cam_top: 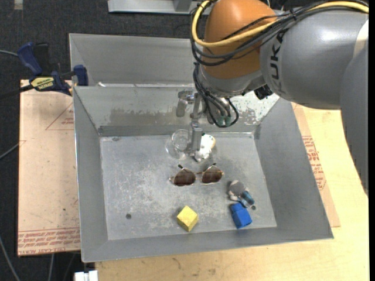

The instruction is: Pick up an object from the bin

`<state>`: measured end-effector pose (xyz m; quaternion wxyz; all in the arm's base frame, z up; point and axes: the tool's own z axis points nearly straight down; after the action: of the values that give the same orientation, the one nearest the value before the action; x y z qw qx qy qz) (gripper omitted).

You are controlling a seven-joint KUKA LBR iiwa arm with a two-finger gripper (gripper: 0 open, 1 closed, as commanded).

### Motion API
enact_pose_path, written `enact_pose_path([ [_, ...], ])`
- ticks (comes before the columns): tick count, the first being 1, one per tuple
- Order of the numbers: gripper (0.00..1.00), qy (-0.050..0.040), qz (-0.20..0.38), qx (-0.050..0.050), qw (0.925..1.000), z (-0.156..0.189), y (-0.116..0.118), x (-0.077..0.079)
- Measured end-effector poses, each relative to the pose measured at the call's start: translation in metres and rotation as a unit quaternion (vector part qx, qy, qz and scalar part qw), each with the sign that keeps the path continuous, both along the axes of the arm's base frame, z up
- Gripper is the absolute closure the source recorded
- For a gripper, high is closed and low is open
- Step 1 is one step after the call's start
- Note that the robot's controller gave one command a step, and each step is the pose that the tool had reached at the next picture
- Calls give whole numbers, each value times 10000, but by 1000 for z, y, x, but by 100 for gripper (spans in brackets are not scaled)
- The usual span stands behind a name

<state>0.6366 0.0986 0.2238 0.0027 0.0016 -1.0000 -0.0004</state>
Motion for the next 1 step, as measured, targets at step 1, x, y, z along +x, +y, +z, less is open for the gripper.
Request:
enact_pose_path([
  [1,0,-37,-10,4,10000,5,-1,1],
])
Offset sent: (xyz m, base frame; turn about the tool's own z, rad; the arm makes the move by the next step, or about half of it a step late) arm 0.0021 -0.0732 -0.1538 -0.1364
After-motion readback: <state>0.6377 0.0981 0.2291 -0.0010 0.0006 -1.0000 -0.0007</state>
